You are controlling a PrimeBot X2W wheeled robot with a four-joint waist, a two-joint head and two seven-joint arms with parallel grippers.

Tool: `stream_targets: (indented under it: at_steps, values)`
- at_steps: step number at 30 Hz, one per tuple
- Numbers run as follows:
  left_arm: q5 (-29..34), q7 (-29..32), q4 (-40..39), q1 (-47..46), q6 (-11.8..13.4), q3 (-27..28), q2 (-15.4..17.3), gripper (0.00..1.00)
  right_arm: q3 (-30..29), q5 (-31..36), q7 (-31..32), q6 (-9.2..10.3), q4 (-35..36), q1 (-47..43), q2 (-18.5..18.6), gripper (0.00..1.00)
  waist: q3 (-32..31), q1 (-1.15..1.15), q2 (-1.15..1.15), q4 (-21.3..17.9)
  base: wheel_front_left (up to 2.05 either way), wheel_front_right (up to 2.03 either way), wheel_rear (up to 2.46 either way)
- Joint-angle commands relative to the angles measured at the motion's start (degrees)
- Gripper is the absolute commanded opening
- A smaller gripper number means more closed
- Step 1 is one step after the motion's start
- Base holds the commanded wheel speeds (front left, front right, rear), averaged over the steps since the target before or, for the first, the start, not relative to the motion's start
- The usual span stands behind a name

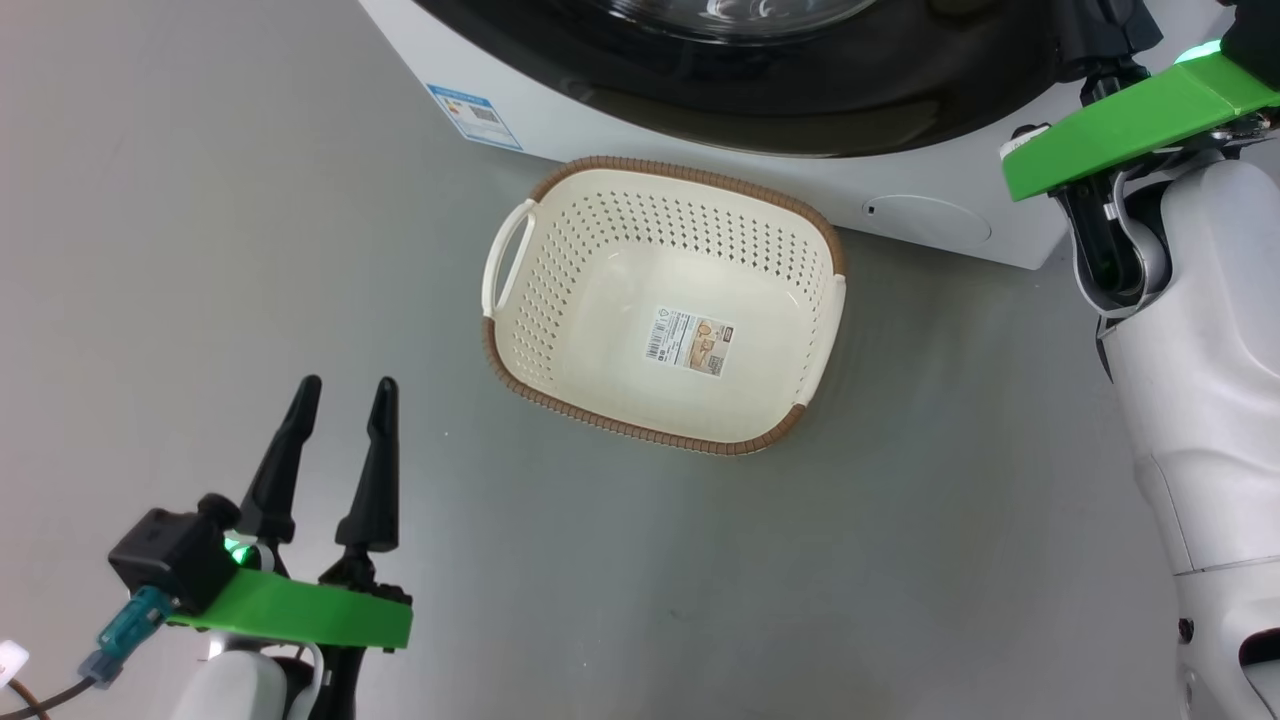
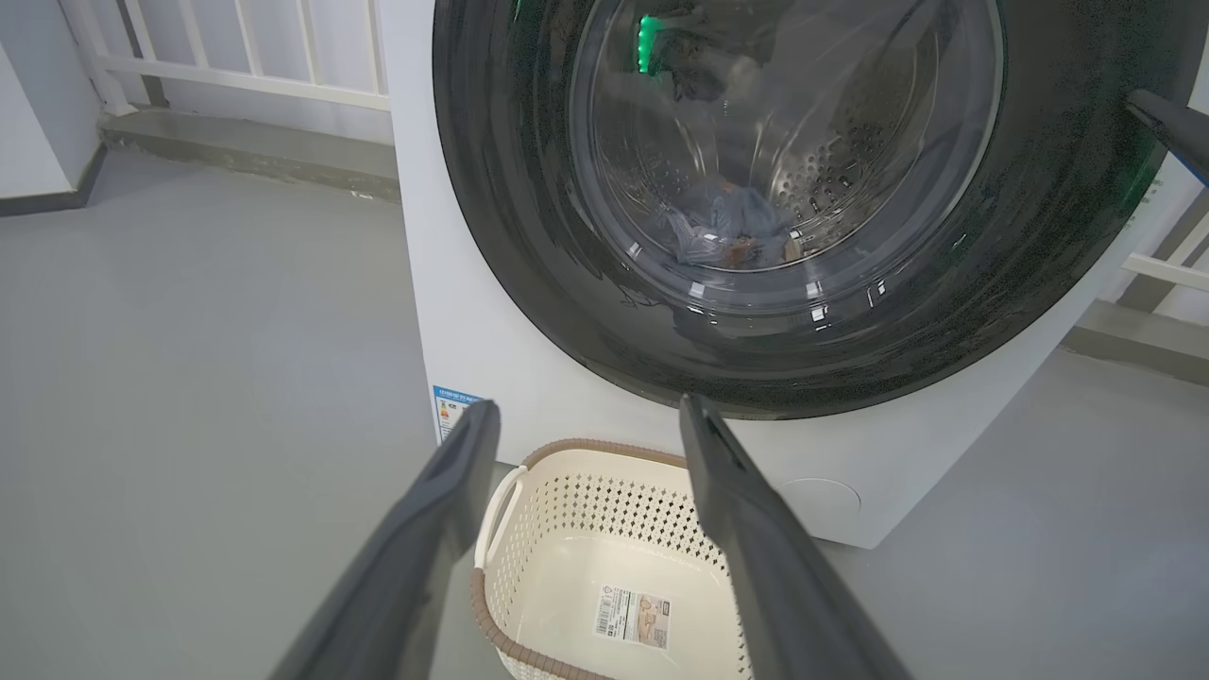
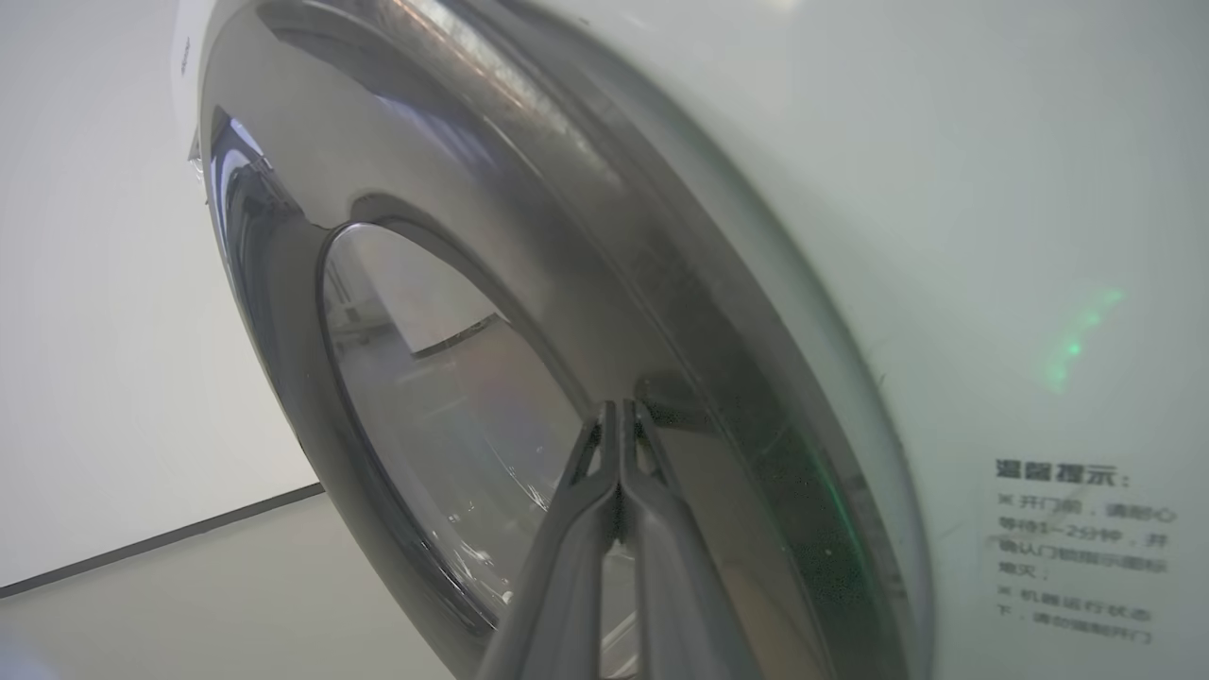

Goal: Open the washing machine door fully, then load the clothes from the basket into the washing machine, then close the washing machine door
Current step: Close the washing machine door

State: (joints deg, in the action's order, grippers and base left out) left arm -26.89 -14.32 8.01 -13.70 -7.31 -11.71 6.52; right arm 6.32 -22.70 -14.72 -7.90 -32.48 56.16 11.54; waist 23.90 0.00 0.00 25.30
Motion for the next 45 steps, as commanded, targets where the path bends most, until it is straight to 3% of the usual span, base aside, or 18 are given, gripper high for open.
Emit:
stream_targets:
  at_steps: [1,8,10,11,12,22,45]
  values:
    - [-0.1,-0.7,-1.2,-1.0,-0.2,2.2,1.3,1.0,0.0,0.7,-0.3,0.42,2.1,1.7,-0.7,0.0,-0.2,0.0,0.0,-0.2,0.0,0.0,0.0]
    - [0.0,-0.7,-0.5,-0.5,-0.2,2.7,1.9,1.0,4.8,0.8,-0.3,0.42,2.8,-3.3,0.0,0.03,-2.3,0.0,0.0,-1.7,0.0,0.0,0.0]
    - [0.0,-0.7,-0.2,-0.3,-0.2,2.8,2.2,1.0,5.8,0.5,-0.3,0.42,3.5,-5.0,0.3,0.38,-2.9,0.0,0.0,-2.3,0.0,0.0,0.0]
    - [0.0,-0.7,-0.1,-0.2,-0.2,2.8,2.4,1.0,6.2,0.4,-0.3,0.42,3.8,-5.9,0.4,0.8,-3.2,0.0,0.0,-2.7,0.0,0.0,0.0]
    - [0.0,-0.7,0.1,-0.2,-0.2,2.8,2.5,1.0,6.6,0.4,-0.3,0.42,4.1,-6.8,0.7,1.0,-3.6,0.0,0.0,-3.0,0.0,0.0,0.0]
    - [-0.8,-0.7,1.3,0.2,-0.2,2.8,4.7,1.0,7.4,-0.9,-0.3,0.42,6.0,-16.0,2.2,1.0,-7.4,0.0,0.0,-6.6,0.0,0.0,0.0]
    - [-1.6,-0.7,4.4,5.4,-0.2,3.2,7.9,1.0,2.3,-2.5,-0.3,0.42,11.2,-37.8,0.7,1.0,-16.3,0.0,0.0,-15.6,0.0,0.0,0.0]
